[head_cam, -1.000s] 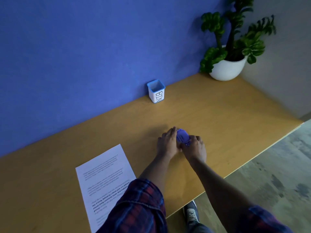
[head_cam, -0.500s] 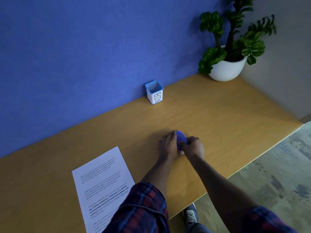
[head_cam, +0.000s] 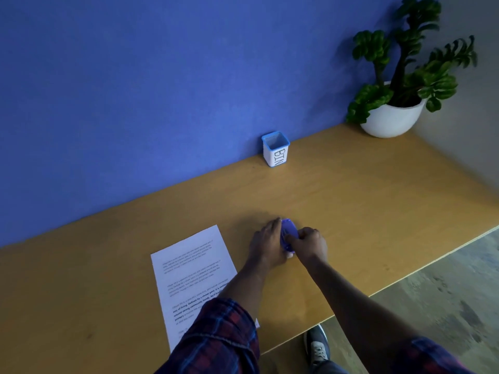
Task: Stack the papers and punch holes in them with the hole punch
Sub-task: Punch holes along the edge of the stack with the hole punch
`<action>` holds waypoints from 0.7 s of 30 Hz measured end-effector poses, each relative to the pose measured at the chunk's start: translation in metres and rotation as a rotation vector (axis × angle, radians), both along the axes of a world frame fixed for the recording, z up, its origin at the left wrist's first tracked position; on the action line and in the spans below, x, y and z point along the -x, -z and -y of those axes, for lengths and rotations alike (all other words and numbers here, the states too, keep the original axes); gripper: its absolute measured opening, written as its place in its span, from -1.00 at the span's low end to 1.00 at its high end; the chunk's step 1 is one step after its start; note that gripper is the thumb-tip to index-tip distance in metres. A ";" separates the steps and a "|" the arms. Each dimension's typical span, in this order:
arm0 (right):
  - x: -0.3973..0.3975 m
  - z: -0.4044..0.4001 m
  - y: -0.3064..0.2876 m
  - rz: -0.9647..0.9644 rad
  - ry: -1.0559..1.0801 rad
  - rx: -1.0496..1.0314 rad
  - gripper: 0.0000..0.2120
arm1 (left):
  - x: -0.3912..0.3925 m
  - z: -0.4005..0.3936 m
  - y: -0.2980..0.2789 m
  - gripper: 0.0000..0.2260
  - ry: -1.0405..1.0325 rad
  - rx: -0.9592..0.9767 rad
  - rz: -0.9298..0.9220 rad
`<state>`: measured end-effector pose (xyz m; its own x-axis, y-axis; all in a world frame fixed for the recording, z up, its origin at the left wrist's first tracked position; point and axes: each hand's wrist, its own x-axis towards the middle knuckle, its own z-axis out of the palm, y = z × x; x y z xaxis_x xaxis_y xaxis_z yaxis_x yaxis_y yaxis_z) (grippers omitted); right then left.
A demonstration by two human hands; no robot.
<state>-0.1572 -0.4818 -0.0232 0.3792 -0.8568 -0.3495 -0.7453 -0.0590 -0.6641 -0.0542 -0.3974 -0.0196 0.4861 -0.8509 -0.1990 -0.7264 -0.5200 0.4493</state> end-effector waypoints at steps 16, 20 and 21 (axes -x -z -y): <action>-0.034 -0.105 -0.014 -0.062 -0.205 0.042 -0.69 | -0.013 -0.126 -0.019 -0.23 -0.164 -0.037 0.038; -0.039 -0.123 -0.012 -0.067 -0.248 0.072 -0.64 | -0.015 -0.149 -0.013 -0.15 -0.182 -0.060 0.043; -0.040 -0.125 -0.012 -0.070 -0.253 0.076 -0.63 | -0.015 -0.154 -0.012 -0.12 -0.190 -0.071 0.051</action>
<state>-0.1176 -0.3565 -0.0111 0.5619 -0.7627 -0.3203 -0.7443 -0.2972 -0.5980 -0.0389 -0.2433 -0.0076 0.6474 -0.7278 -0.2262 -0.6334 -0.6788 0.3716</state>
